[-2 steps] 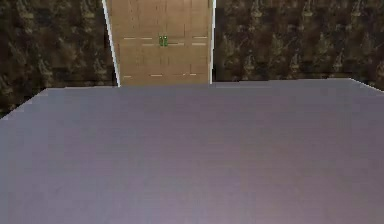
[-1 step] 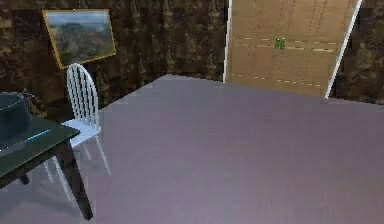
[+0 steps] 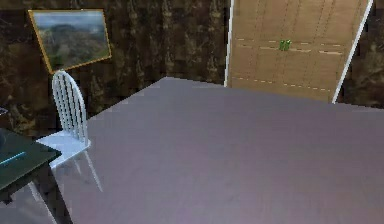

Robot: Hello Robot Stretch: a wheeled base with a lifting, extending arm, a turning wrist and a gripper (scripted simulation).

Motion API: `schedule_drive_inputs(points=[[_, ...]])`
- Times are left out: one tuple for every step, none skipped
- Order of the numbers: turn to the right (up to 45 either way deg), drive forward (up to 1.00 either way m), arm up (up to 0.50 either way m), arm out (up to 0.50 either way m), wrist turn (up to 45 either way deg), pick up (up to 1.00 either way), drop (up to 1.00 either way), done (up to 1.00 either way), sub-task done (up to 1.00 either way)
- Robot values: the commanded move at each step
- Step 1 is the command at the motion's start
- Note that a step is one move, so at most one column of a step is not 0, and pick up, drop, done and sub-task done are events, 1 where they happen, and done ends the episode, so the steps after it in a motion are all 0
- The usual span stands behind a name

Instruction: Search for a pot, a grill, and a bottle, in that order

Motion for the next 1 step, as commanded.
schedule_drive_inputs(points=[[-45.0, 0.0, 0.0, 0.0, 0.0, 0.0, 0.0, 0.0, 0.0]])
